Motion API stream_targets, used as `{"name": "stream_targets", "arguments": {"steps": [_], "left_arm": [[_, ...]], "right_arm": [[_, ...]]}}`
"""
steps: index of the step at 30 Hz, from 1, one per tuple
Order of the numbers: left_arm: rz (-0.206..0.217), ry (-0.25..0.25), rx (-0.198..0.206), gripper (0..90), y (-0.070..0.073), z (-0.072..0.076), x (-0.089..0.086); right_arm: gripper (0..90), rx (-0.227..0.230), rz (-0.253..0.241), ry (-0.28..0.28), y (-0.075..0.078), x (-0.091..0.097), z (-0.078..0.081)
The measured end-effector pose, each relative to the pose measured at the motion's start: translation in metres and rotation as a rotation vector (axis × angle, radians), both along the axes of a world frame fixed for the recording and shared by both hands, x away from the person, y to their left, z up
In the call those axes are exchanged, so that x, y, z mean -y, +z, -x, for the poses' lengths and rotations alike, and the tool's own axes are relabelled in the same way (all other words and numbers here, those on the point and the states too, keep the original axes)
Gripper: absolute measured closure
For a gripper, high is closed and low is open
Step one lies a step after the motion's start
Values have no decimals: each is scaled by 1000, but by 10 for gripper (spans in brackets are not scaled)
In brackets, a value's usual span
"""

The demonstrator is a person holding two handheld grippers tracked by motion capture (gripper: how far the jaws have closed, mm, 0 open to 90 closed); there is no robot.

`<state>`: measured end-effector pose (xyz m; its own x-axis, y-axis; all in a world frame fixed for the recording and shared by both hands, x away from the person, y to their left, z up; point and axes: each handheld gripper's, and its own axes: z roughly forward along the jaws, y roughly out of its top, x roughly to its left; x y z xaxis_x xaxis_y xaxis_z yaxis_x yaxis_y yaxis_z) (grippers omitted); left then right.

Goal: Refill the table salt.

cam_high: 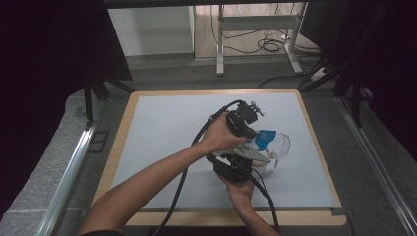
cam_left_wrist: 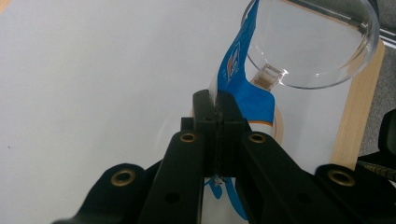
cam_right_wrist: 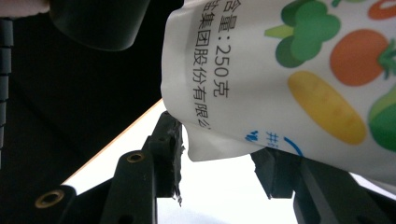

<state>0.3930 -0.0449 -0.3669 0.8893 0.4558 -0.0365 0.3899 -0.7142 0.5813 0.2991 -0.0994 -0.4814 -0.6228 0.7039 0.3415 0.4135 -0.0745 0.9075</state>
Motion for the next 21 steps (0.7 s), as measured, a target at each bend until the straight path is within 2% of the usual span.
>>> {"name": "stream_targets", "arguments": {"steps": [21], "left_arm": [[-4, -1, -3, 898, 1, 0, 0]], "right_arm": [[569, 9, -10, -3, 1, 0, 0]]}}
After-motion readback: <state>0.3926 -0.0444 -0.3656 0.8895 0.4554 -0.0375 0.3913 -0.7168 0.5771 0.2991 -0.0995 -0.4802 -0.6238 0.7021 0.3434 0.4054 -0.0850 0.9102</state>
